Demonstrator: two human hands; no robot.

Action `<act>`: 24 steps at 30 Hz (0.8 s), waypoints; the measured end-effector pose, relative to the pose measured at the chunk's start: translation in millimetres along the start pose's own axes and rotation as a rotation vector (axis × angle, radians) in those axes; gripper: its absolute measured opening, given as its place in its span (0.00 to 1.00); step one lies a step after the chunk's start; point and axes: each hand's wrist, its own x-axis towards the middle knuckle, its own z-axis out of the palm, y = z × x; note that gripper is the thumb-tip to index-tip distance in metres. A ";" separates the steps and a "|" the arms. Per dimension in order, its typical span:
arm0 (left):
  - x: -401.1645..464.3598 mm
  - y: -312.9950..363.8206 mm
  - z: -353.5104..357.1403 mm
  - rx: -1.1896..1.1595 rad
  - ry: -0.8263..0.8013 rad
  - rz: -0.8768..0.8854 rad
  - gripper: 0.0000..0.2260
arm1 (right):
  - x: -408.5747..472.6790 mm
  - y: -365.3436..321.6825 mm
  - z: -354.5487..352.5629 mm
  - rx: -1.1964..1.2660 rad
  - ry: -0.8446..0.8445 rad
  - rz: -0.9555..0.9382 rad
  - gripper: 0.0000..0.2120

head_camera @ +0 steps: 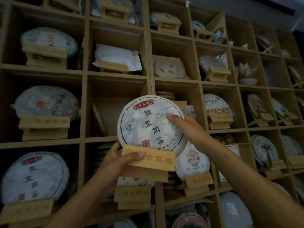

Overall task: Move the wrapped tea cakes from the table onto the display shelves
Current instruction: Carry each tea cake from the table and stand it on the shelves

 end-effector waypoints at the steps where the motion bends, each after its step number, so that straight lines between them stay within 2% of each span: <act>1: 0.0 1.0 -2.2 -0.004 0.013 -0.003 0.40 | 3.7 -0.1 5.7 0.024 0.027 0.008 0.18; 4: 3.0 8.8 -6.5 -0.023 0.045 0.010 0.39 | 15.1 -3.5 25.4 0.057 0.198 -0.011 0.23; 8: 11.0 21.5 -10.2 -0.023 0.098 0.029 0.39 | 28.9 -6.6 42.3 -0.129 0.397 -0.132 0.22; 10: 15.4 25.9 -13.0 -0.011 0.125 0.034 0.40 | 36.4 -10.3 47.2 -0.197 0.375 -0.105 0.24; 13: 23.8 33.3 -20.4 0.018 0.168 0.068 0.39 | 53.1 -18.6 53.4 -0.098 0.262 -0.004 0.28; 18: 43.5 42.7 -36.2 0.088 0.244 0.105 0.30 | 81.7 -27.8 67.3 0.081 0.157 0.108 0.28; 21: 57.7 45.3 -43.8 0.080 0.275 0.120 0.29 | 96.2 -28.8 77.7 0.113 0.133 0.122 0.32; 24: 72.9 47.7 -50.0 0.084 0.302 0.131 0.30 | 109.1 -24.7 89.4 0.066 0.194 0.105 0.33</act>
